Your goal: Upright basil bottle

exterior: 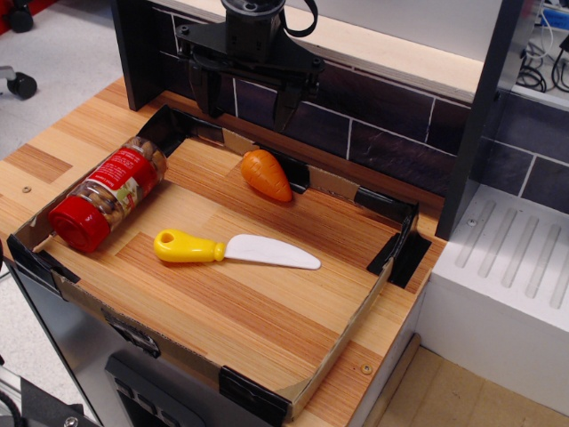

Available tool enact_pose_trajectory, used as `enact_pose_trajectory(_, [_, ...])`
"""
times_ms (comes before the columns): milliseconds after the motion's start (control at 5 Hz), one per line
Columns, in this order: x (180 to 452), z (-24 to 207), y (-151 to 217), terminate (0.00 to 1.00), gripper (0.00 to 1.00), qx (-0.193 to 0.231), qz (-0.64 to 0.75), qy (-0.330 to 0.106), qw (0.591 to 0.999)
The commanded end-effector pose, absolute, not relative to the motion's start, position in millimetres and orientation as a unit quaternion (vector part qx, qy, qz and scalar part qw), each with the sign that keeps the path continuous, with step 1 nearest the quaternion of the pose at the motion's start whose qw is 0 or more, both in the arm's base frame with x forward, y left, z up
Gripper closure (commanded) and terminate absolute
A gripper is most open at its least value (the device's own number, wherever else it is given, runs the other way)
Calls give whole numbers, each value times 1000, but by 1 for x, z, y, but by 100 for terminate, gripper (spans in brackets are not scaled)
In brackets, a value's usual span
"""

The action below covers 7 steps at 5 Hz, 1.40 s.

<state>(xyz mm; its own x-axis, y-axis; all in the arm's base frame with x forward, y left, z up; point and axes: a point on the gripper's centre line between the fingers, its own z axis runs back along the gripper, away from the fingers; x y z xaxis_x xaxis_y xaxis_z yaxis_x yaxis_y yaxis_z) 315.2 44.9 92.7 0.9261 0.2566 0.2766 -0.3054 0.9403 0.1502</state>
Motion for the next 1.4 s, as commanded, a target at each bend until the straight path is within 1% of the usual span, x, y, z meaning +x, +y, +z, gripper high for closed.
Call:
enact_pose_trajectory(0, [315,93,45,0,0,96,144,-127,977])
enact_pose_trajectory(200, [291,110,52,0,0,78,122,-136,980])
enact_pose_trajectory(400, [260,123,71,0,0,52,64,-108,991])
enact_pose_trajectory(600, [233,129,92,0,0,42,38,-108,993])
enact_pose_trajectory(800, [217,118,105,0,0,41,15,-79,996])
enact_pose_trajectory(1000, [205,99,112,0,0,42,-9,-67,997])
enact_pose_trajectory(1200, [201,85,119,0,0,33,-30,-36,998])
